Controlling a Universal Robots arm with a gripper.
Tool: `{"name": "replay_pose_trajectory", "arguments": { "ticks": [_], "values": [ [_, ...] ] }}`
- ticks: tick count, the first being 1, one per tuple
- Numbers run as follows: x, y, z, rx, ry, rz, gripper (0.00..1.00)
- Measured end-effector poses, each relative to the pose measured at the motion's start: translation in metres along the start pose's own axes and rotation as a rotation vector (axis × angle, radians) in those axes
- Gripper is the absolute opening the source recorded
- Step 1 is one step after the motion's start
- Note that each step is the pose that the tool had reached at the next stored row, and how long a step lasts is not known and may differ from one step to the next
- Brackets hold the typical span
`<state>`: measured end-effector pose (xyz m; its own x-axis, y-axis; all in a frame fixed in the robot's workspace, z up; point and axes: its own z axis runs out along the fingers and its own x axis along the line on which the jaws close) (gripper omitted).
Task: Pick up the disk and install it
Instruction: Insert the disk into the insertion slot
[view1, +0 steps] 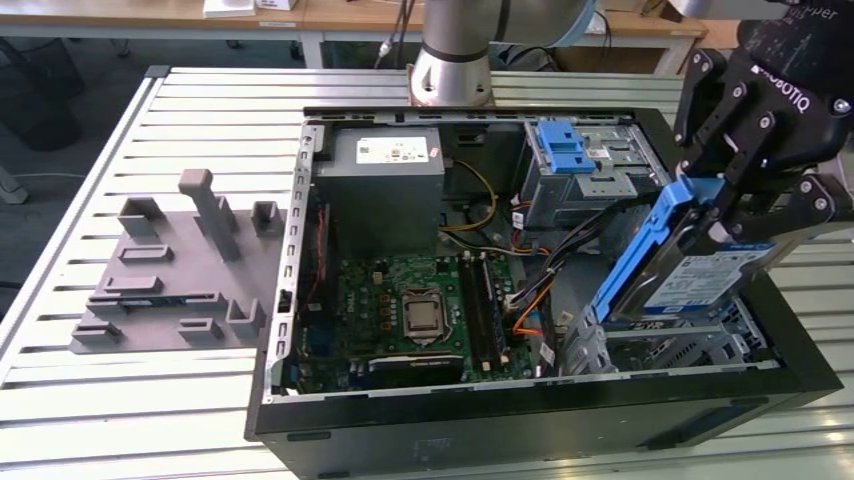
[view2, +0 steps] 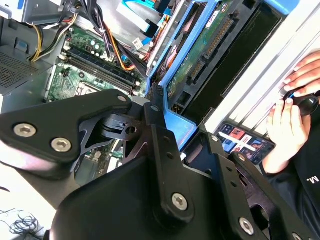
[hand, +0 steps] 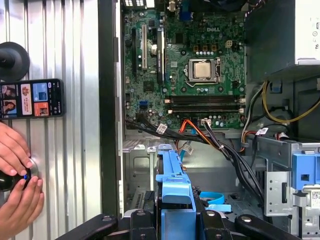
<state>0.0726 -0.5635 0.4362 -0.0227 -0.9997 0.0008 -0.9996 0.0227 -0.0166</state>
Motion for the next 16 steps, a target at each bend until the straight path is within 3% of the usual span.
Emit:
{"name": "replay_pose_trajectory", "arguments": {
  "ticks": [16],
  "values": [
    [0.0,0.0001,0.0082,0.0,0.0001,0.0,0.36]
  ]
}}
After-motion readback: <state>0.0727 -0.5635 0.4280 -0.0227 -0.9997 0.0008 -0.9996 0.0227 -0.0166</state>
